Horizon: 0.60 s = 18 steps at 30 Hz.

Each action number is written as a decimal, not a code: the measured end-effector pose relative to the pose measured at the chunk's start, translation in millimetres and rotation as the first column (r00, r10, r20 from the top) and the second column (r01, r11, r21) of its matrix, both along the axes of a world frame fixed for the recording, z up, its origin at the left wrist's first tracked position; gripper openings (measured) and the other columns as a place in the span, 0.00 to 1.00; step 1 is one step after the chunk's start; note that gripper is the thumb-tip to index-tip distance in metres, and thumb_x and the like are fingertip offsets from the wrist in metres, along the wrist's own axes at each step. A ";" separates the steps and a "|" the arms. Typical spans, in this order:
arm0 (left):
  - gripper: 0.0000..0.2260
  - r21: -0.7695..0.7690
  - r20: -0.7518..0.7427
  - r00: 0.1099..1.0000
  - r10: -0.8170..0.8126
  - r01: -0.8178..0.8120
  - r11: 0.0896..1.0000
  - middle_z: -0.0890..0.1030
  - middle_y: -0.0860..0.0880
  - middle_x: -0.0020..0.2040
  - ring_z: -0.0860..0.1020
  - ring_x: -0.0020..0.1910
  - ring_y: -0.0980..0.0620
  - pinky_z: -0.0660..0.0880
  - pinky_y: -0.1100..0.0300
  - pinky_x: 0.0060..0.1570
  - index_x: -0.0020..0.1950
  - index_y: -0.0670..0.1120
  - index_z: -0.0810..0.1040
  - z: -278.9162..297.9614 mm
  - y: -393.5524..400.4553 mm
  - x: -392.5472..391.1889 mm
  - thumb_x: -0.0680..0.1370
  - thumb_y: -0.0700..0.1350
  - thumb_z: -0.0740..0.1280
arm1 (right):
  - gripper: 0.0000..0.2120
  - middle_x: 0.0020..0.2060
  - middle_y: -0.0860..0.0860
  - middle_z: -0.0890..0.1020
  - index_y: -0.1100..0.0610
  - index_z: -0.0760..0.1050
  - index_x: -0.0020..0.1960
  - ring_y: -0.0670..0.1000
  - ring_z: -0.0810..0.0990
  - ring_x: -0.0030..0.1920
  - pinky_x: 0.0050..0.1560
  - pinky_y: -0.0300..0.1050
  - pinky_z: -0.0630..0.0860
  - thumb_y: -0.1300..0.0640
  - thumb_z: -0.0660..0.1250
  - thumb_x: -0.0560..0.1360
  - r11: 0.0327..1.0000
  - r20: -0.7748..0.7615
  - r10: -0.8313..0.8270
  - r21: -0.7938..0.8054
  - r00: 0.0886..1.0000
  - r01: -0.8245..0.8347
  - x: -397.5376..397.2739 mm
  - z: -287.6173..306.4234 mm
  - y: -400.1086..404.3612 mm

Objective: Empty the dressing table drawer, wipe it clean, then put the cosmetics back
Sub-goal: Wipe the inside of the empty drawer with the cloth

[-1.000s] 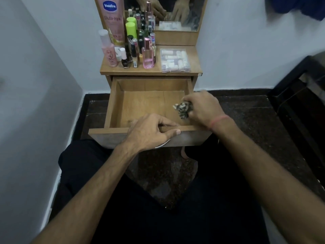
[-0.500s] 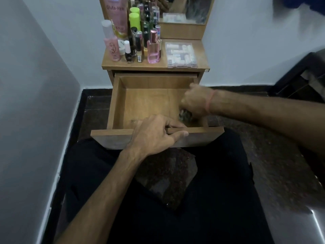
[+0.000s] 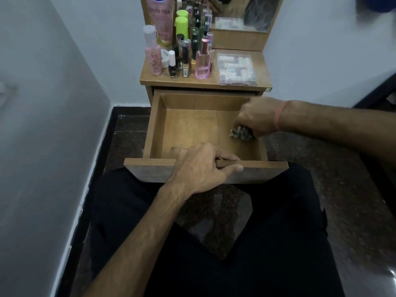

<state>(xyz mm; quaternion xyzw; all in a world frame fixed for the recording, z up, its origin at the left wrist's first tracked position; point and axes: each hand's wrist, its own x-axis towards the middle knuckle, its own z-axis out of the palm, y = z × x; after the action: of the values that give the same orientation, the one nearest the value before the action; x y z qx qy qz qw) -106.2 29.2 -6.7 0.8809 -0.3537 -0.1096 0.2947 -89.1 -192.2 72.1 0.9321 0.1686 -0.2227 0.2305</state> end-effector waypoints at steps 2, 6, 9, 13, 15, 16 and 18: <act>0.16 0.007 0.009 1.000 -0.003 0.002 1.000 0.86 0.70 0.53 0.83 0.53 0.65 0.70 0.65 0.45 0.59 0.73 0.85 -3.3 -0.5 1.4 0.76 0.76 0.68 | 0.21 0.57 0.50 0.87 0.45 0.79 0.69 0.54 0.87 0.56 0.56 0.53 0.86 0.49 0.75 0.77 0.997 -0.169 -0.059 0.030 0.984 0.064 -20.5 5.3 10.3; 0.19 0.007 0.038 0.999 -0.002 0.001 1.000 0.85 0.71 0.55 0.82 0.55 0.66 0.69 0.64 0.46 0.61 0.72 0.85 -6.3 -2.1 0.9 0.76 0.77 0.67 | 0.14 0.50 0.46 0.85 0.45 0.81 0.61 0.49 0.83 0.48 0.46 0.43 0.84 0.49 0.73 0.75 0.984 -0.316 -0.112 0.095 0.942 0.149 -25.0 17.9 12.6; 0.18 0.000 0.044 0.999 0.003 -0.003 1.000 0.85 0.72 0.55 0.81 0.56 0.66 0.67 0.64 0.45 0.60 0.73 0.85 -6.3 -2.6 -0.2 0.76 0.77 0.66 | 0.17 0.51 0.48 0.85 0.47 0.82 0.63 0.51 0.84 0.49 0.47 0.45 0.84 0.47 0.77 0.75 0.990 -0.269 -0.134 0.013 0.954 0.143 -7.5 13.7 14.0; 0.18 -0.011 0.042 0.999 0.007 -0.007 1.000 0.85 0.71 0.55 0.81 0.57 0.66 0.66 0.66 0.47 0.60 0.71 0.85 -6.4 -2.0 -1.3 0.76 0.76 0.68 | 0.08 0.45 0.52 0.86 0.52 0.83 0.56 0.54 0.85 0.44 0.42 0.50 0.84 0.49 0.73 0.80 0.970 0.051 -0.070 -0.229 0.996 0.080 12.3 -0.4 22.3; 0.18 0.002 0.040 0.999 0.010 -0.010 1.000 0.85 0.71 0.56 0.81 0.57 0.66 0.66 0.65 0.47 0.61 0.71 0.85 -5.5 -2.3 -1.2 0.76 0.75 0.68 | 0.05 0.37 0.51 0.83 0.50 0.83 0.48 0.52 0.82 0.35 0.29 0.48 0.75 0.49 0.74 0.78 0.972 0.174 -0.135 -0.169 0.975 0.165 46.1 -73.4 -12.3; 0.18 0.010 0.044 0.999 0.007 -0.008 1.000 0.85 0.71 0.57 0.81 0.58 0.65 0.67 0.62 0.49 0.61 0.71 0.85 -5.9 -2.7 -1.4 0.77 0.75 0.67 | 0.05 0.34 0.51 0.81 0.49 0.84 0.46 0.52 0.80 0.33 0.27 0.46 0.72 0.48 0.74 0.76 0.962 0.181 -0.232 -0.106 0.956 0.253 56.0 -101.6 -21.3; 0.19 0.019 0.060 0.998 0.001 -0.002 1.000 0.85 0.71 0.58 0.82 0.58 0.64 0.69 0.59 0.50 0.62 0.70 0.85 -6.2 -3.1 -1.3 0.77 0.76 0.66 | 0.05 0.38 0.50 0.79 0.52 0.84 0.49 0.53 0.80 0.39 0.36 0.47 0.77 0.52 0.71 0.78 0.932 0.246 -0.363 0.085 0.899 0.353 60.9 -117.8 -18.2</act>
<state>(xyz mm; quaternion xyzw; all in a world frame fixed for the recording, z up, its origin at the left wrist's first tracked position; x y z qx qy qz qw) -107.6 26.2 -12.9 0.8870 -0.3606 -0.0862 0.2754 -28.2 -210.4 -45.6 0.9723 -0.0328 -0.1353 0.1877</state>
